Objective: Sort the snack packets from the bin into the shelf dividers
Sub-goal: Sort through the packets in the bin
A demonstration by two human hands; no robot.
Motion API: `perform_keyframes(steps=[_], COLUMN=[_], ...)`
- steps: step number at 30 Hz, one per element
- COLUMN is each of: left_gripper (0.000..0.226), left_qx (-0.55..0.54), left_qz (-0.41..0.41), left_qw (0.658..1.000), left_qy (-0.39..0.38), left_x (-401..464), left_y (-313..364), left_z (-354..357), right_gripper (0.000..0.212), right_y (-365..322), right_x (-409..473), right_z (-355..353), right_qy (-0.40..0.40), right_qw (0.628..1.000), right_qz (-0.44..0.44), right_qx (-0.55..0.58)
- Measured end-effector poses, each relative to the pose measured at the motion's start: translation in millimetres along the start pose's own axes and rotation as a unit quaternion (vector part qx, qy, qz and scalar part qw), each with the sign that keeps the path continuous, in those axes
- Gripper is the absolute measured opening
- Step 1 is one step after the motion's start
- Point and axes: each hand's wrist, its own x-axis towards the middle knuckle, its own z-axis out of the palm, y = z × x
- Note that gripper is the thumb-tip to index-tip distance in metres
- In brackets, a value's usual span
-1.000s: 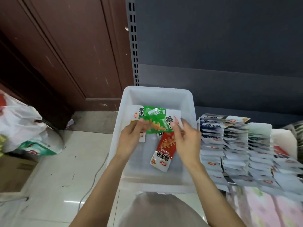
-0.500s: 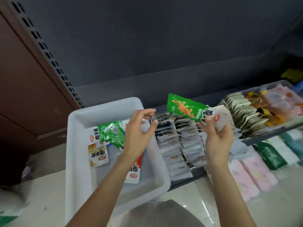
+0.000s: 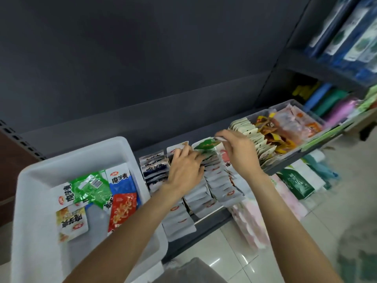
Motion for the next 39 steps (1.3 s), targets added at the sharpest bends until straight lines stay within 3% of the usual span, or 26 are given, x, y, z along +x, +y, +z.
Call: perform_keyframes(steps=[6, 8, 11, 14, 16, 20, 23, 28, 32, 36, 39], left_gripper=[0.019, 0.016, 0.017, 0.021, 0.020, 0.014, 0.012, 0.013, 0.026, 0.051, 0.052], left_qx=[-0.010, -0.016, -0.037, -0.130, -0.202, -0.227, -0.177, -0.126, -0.130, -0.101, -0.054], left_qz=[0.006, 0.015, 0.027, -0.002, -0.039, -0.098, -0.208, -0.414, -0.487, -0.526, -0.514], left_qw=[1.000, 1.000, 0.999, 0.984, 0.953, 0.914, 0.904, 0.882, 0.863, 0.834, 0.839], left_qy=[0.016, 0.015, 0.027, 0.122, 0.221, 0.320, 0.329, 0.187, 0.038, -0.131, -0.172], left_x=[-5.7, -7.0, -9.5, -17.5, -29.5, -72.1, -119.5, -201.6, -232.9, -232.5, -231.1], left_y=[-0.5, -3.5, -9.7, -13.9, -16.2, -34.1, -62.6, -123.8, -151.7, -159.6, -159.3], left_z=[0.7, 2.3, 3.8, -12.9, -34.4, -79.2, -103.1, -102.3, -68.4, -40.1, -34.3], right_gripper=[0.027, 0.027, 0.028, 0.043, 0.047, 0.039, 0.025, 0.024, 0.037, 0.057, 0.075], right_y=[11.9, 10.3, 16.4, 7.2, -14.0, -67.6, -110.9, -191.4, -236.5, -246.5, -243.4], right_x=[6.9, 4.3, 2.2, -6.7, -14.8, -15.7, -5.2, 2.2, -3.5, -5.4, -16.2], right_z=[39.5, 50.8, 55.0, 34.1, 14.9, -5.7, -1.4, 66.4, 153.3, 222.0, 246.4], right_qy=[-0.121, -0.170, -0.148, -0.093, -0.053, -0.050, -0.090, -0.272, -0.395, -0.398, -0.392], right_qw=[0.975, 0.968, 0.979, 0.995, 0.981, 0.887, 0.838, 0.871, 0.899, 0.911, 0.908], right_qz=[-0.066, -0.042, -0.009, 0.029, 0.071, 0.124, 0.110, 0.009, -0.099, -0.105, -0.131], right_qx=[-0.173, -0.179, -0.140, 0.035, 0.173, 0.441, 0.526, 0.409, 0.161, 0.029, -0.068])
